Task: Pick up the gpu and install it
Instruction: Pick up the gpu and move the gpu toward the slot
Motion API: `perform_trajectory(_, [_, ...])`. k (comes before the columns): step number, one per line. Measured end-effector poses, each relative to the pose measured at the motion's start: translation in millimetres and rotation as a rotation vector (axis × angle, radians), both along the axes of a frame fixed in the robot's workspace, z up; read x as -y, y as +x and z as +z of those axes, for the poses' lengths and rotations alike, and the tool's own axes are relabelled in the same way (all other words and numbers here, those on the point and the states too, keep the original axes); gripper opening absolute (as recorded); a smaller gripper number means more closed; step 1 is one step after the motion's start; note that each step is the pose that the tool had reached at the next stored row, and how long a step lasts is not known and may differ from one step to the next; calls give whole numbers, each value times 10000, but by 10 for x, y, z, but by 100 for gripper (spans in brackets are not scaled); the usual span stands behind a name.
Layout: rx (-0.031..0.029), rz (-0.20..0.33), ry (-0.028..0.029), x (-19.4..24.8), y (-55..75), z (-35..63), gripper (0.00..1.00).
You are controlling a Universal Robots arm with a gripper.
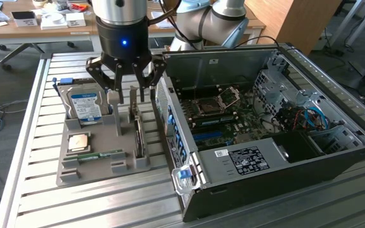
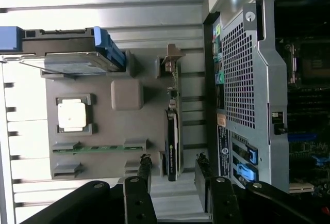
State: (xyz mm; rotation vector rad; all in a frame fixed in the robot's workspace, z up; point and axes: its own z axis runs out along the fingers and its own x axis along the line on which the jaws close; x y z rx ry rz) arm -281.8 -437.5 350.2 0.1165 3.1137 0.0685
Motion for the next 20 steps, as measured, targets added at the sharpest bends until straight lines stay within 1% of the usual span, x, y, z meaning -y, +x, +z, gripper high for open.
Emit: perform_trajectory(20, [0,0,0,0,0,-136,47])
